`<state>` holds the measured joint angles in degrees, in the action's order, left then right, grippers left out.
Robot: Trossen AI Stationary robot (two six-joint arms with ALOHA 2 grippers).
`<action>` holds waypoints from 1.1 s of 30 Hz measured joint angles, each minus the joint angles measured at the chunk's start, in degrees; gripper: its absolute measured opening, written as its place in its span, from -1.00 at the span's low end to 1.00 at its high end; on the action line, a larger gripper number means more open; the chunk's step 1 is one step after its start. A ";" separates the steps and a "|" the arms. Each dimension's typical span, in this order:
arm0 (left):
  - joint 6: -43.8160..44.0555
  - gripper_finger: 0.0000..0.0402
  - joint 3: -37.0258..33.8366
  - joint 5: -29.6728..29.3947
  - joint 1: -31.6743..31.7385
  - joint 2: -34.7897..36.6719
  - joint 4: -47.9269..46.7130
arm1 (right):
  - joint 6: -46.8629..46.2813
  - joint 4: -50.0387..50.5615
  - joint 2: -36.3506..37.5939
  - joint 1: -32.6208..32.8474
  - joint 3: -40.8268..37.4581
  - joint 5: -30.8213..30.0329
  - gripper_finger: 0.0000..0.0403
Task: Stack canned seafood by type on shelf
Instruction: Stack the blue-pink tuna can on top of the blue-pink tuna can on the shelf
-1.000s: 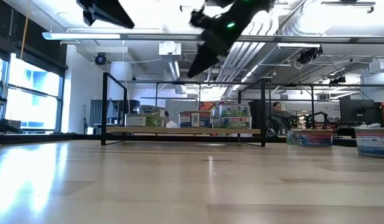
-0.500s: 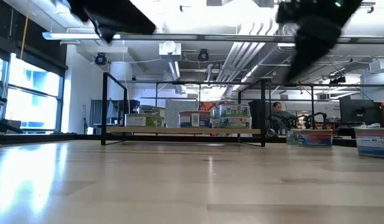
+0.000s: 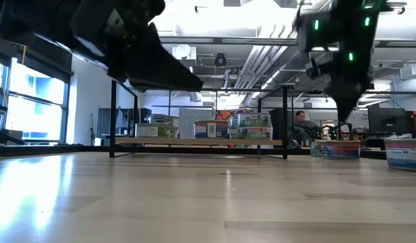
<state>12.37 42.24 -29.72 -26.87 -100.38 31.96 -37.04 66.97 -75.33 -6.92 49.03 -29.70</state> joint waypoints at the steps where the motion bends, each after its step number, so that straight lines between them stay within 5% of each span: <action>1: 0.63 -1.00 -0.23 0.01 -0.23 0.26 -0.53 | 1.11 -0.88 0.00 -1.78 -1.67 0.07 0.03; 8: 3.90 -1.00 -2.34 0.16 -3.19 2.06 -0.91 | 1.36 -14.00 0.00 -10.75 -10.10 -1.33 -0.61; 15: 7.69 -1.00 -2.53 0.27 -7.66 2.06 -0.94 | 1.48 -19.69 0.13 -12.09 -11.53 3.85 -0.96; 24: 12.36 -1.00 -2.53 -1.65 -12.23 2.06 -0.30 | -5.94 -26.12 0.00 -1.77 -11.53 26.13 -0.99; 28: 13.01 -1.00 -2.52 -2.89 -13.04 2.06 -0.24 | -9.30 -32.18 -0.02 5.99 -11.53 27.76 -1.00; 33: 12.78 -1.00 -2.54 -3.09 -12.80 2.32 -0.84 | -9.34 -42.61 -0.02 15.01 -11.53 22.73 -1.00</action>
<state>25.16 39.70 -32.81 -39.67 -98.06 31.12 -46.38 24.36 -75.35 8.09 37.50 -6.97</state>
